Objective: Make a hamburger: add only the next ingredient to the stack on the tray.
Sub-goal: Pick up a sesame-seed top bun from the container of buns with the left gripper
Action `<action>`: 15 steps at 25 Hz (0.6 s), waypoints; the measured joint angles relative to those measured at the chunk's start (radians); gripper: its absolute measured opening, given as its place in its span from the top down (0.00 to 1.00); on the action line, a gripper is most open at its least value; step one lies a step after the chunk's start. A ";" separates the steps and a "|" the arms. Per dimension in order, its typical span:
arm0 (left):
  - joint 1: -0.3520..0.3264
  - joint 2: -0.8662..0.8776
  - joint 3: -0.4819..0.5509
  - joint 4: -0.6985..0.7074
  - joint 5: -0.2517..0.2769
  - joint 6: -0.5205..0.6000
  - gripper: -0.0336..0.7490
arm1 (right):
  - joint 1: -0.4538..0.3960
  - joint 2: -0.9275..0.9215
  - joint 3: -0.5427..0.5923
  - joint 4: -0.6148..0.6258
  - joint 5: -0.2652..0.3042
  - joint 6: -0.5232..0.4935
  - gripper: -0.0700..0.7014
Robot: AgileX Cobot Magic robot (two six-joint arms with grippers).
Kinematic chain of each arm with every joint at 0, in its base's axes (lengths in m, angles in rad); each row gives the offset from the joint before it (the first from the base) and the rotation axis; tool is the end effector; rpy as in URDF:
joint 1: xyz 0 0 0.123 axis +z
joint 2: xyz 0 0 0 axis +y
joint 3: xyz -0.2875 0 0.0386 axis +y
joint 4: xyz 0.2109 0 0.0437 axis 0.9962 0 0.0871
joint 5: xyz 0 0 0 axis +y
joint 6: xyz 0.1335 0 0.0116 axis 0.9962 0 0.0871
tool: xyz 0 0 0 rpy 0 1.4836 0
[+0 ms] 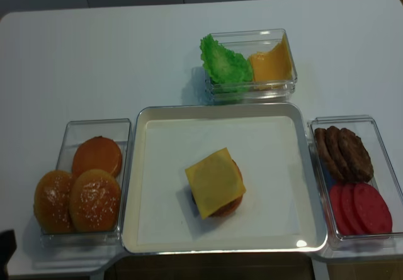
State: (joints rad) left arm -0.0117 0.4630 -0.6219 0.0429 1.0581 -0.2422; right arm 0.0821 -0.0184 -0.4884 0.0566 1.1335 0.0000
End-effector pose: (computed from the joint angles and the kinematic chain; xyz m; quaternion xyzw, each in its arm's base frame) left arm 0.0535 0.0044 0.2653 -0.1040 0.9228 -0.0258 0.3700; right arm -0.0107 0.0060 0.2281 -0.0379 0.8688 0.0484 0.4913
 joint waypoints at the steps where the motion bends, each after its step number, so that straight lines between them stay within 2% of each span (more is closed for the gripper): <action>1: 0.000 0.042 -0.012 -0.003 -0.014 -0.004 0.34 | 0.000 0.000 0.000 0.000 0.000 0.000 0.30; 6: 0.000 0.215 -0.050 -0.023 -0.058 -0.012 0.34 | 0.000 0.000 0.000 0.000 0.000 0.000 0.30; 15: 0.001 0.383 -0.058 -0.067 -0.140 0.007 0.34 | 0.000 0.000 0.000 0.000 0.000 0.000 0.30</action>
State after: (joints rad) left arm -0.0110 0.8460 -0.6798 -0.0238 0.9181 -0.2355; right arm 0.0821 -0.0184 -0.4884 0.0566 1.1335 0.0000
